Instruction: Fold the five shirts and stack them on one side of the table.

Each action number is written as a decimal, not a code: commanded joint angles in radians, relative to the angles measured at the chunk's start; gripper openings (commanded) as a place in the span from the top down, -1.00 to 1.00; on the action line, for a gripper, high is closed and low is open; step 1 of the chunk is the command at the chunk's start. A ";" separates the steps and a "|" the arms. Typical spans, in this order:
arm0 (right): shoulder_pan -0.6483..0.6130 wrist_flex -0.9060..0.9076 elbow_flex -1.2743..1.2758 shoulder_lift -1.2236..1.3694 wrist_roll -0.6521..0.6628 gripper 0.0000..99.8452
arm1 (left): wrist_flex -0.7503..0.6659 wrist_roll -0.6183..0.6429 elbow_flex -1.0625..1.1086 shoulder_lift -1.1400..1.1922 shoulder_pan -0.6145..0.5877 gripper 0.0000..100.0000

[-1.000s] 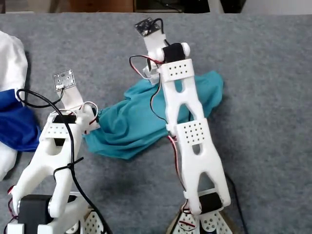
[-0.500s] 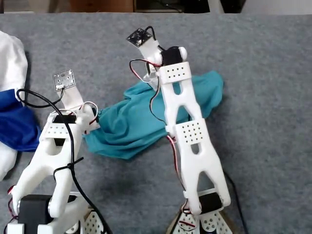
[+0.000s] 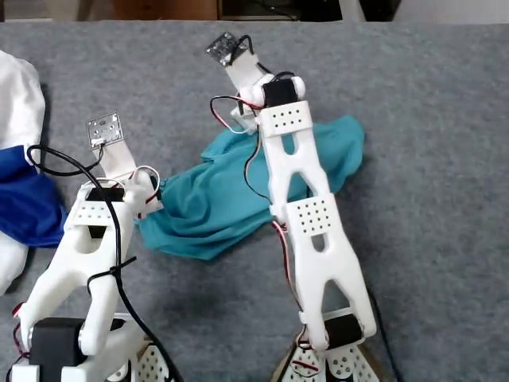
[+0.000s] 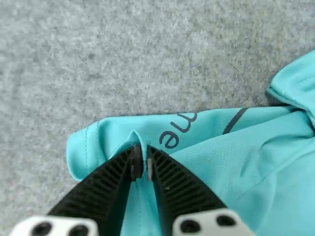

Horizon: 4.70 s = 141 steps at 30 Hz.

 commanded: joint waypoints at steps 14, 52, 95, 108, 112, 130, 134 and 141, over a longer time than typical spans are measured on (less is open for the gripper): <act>-0.018 -0.256 0.156 -0.012 -0.063 0.51 | -0.017 0.003 -0.003 -0.005 -0.014 0.96; -0.007 0.046 -0.045 -0.208 -0.063 0.99 | -0.017 0.002 -0.003 -0.005 -0.012 0.96; 0.375 0.028 0.219 -1.577 0.100 0.99 | 1.151 -0.074 -1.857 -0.067 -0.006 0.96; 0.377 -0.169 0.219 -1.698 0.143 0.99 | 1.149 -0.103 -1.929 -0.302 -0.015 0.96; 0.377 -0.173 0.219 -1.730 0.190 0.99 | 1.149 -0.103 -1.903 -0.363 -0.017 0.96; 0.377 -0.081 0.220 -1.764 0.324 0.99 | 1.148 -0.097 -1.619 -0.495 -0.014 0.96; 0.377 -0.083 0.346 -1.768 0.350 0.99 | 1.137 -0.097 -1.544 -0.492 -0.014 0.96; 0.377 -0.103 0.595 -1.762 0.344 0.99 | 0.878 -0.095 -1.177 -0.496 -0.014 0.96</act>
